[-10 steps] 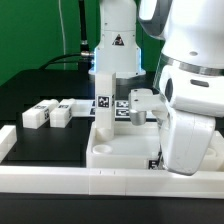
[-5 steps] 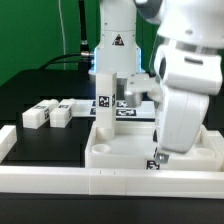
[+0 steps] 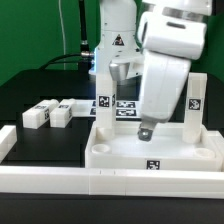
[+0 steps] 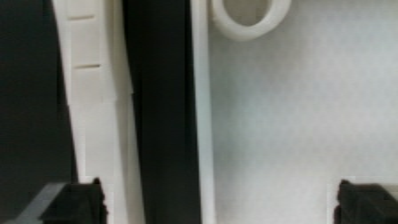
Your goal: Assemble desk
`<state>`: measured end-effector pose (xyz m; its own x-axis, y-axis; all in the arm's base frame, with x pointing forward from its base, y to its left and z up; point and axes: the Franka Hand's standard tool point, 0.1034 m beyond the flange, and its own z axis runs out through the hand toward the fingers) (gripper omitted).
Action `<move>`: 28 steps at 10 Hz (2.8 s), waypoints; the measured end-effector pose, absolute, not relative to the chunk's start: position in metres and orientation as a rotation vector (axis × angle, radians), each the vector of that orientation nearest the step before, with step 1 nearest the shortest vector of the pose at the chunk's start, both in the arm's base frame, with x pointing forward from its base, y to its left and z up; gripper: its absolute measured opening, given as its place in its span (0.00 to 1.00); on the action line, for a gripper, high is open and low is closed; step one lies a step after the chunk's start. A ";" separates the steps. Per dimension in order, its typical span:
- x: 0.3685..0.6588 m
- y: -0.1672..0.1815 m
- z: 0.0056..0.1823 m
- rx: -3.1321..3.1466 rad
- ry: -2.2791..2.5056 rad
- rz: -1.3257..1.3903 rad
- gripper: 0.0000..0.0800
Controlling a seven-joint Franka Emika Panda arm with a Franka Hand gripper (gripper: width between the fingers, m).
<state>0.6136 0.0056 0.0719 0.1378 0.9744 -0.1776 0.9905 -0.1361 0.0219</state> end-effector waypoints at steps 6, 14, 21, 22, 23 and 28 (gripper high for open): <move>0.604 -0.053 0.058 2.370 1.839 -0.197 0.81; 0.599 -0.078 0.068 2.831 0.977 -0.172 0.81; 0.583 -0.129 0.087 2.940 0.731 -0.214 0.81; 0.583 -0.127 0.087 2.938 0.737 -0.213 0.81; 0.583 -0.128 0.086 2.944 0.712 -0.222 0.81; 0.559 -0.155 0.079 3.034 0.388 -0.401 0.81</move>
Offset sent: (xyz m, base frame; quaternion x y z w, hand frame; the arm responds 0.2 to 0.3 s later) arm -0.0188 -0.0570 -0.0148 -0.0132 0.0088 0.0477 0.9987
